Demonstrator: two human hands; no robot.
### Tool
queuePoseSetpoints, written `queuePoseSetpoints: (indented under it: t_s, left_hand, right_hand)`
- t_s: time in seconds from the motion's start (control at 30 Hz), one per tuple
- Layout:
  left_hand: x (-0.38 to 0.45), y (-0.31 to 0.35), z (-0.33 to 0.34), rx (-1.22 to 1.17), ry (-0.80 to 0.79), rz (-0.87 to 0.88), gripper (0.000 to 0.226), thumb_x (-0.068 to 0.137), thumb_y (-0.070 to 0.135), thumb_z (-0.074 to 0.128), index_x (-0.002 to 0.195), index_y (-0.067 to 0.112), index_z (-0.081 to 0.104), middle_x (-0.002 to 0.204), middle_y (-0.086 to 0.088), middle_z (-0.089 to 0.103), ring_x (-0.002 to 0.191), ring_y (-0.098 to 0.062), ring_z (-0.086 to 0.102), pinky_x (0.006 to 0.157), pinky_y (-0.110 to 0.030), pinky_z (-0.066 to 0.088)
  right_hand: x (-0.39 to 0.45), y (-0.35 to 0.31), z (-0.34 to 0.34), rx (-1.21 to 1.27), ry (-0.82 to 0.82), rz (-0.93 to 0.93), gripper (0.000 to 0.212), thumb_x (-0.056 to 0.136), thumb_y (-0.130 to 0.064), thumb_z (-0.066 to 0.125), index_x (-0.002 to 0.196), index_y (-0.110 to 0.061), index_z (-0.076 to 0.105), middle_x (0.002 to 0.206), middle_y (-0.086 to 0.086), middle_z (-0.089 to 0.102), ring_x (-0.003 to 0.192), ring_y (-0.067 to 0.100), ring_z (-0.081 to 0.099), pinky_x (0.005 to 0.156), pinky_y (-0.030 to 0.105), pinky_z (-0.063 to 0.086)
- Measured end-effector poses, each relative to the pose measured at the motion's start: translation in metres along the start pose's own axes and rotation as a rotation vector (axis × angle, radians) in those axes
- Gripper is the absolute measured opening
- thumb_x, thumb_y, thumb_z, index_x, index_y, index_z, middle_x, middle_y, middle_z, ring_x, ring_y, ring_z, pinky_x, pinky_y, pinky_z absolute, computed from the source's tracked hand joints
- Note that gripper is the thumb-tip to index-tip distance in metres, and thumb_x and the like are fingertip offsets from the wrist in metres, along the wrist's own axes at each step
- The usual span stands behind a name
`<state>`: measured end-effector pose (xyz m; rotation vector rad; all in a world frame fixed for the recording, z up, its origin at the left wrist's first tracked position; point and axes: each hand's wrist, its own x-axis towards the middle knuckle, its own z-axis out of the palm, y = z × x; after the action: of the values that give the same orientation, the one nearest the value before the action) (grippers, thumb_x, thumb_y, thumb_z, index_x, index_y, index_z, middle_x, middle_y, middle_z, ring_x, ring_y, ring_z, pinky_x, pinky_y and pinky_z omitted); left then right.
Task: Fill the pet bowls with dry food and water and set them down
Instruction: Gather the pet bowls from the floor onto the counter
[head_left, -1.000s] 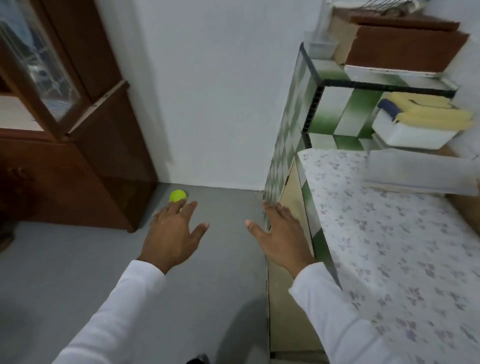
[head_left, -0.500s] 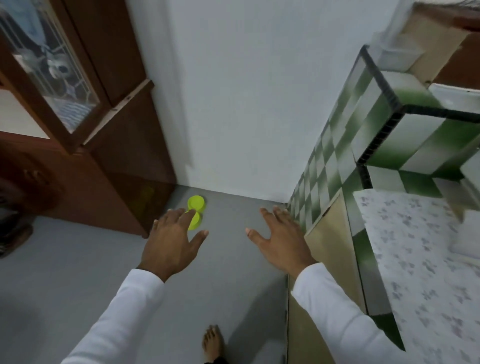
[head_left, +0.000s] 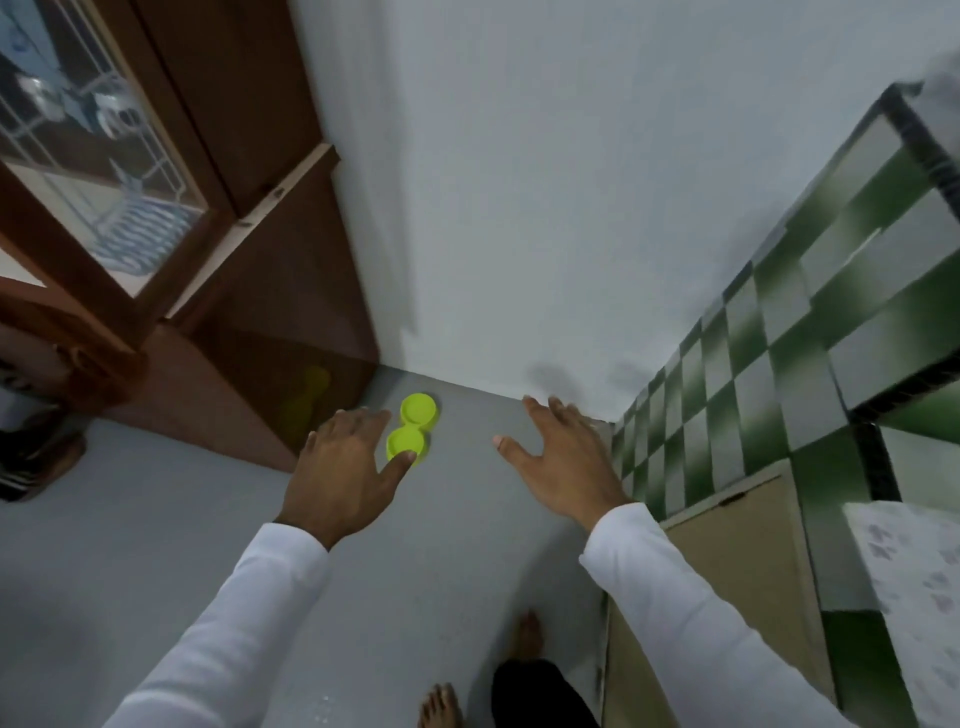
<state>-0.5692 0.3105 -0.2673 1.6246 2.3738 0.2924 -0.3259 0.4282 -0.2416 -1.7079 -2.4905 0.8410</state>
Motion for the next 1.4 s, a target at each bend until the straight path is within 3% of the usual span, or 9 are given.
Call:
queuePoseSetpoints:
  t_s: [0.5,0.77,0.87,1.03,1.17,1.4]
  left_hand:
    - [0.162,0.001,0.032,-0.049,-0.012,-0.238,0.088,0.086,0.076,0.032,0.151,0.02,0.05,0.155,-0.015,0.048,0.142,-0.039,0.043,0.114,-0.053,0.038]
    - [0.223,-0.016,0.061,-0.116,-0.006,-0.356,0.084,0.088,0.072,0.034,0.147,0.017,0.054,0.148,-0.017,0.053,0.132,-0.041,0.05,0.108,-0.052,0.044]
    - [0.243,-0.029,0.076,-0.134,-0.011,-0.382,0.076,0.09,0.066,0.043,0.147,0.017,0.054,0.148,-0.017,0.053,0.132,-0.04,0.051,0.107,-0.053,0.047]
    - [0.279,-0.065,0.113,-0.117,-0.044,-0.388,0.082,0.089,0.07,0.032,0.147,0.015,0.053,0.149,-0.016,0.053,0.136,-0.037,0.048,0.11,-0.051,0.043]
    - [0.303,-0.094,0.155,-0.129,-0.077,-0.419,0.081,0.091,0.068,0.036,0.151,0.016,0.048,0.153,-0.014,0.049,0.142,-0.036,0.043,0.115,-0.05,0.037]
    - [0.339,-0.147,0.256,-0.264,-0.063,-0.505,0.06,0.099,0.042,0.063,0.146,0.007,0.053,0.145,-0.018,0.056,0.137,-0.037,0.047,0.113,-0.045,0.038]
  right_hand:
    - [0.216,0.005,-0.005,-0.043,-0.12,-0.128,0.082,0.092,-0.074,0.041,0.16,-0.033,0.02,0.169,0.004,0.012,0.156,0.027,0.006,0.125,0.05,0.011]
    - [0.311,-0.006,0.006,-0.069,-0.212,-0.201,0.083,0.092,-0.074,0.042,0.16,-0.032,0.022,0.169,0.005,0.013,0.156,0.027,0.007,0.125,0.05,0.012]
    - [0.341,-0.011,0.023,-0.07,-0.258,-0.216,0.083,0.091,-0.075,0.042,0.16,-0.032,0.021,0.169,0.005,0.012,0.156,0.028,0.007,0.125,0.049,0.012]
    - [0.391,-0.016,0.065,-0.049,-0.268,-0.241,0.083,0.091,-0.074,0.046,0.159,-0.031,0.023,0.169,0.007,0.016,0.155,0.03,0.01,0.124,0.048,0.015]
    - [0.43,-0.012,0.11,0.012,-0.313,-0.206,0.083,0.091,-0.072,0.049,0.16,-0.034,0.022,0.169,0.004,0.015,0.156,0.026,0.009,0.125,0.043,0.014]
    - [0.499,0.016,0.219,0.083,-0.348,-0.165,0.083,0.09,-0.069,0.055,0.159,-0.032,0.027,0.167,0.007,0.021,0.154,0.025,0.016,0.124,0.039,0.018]
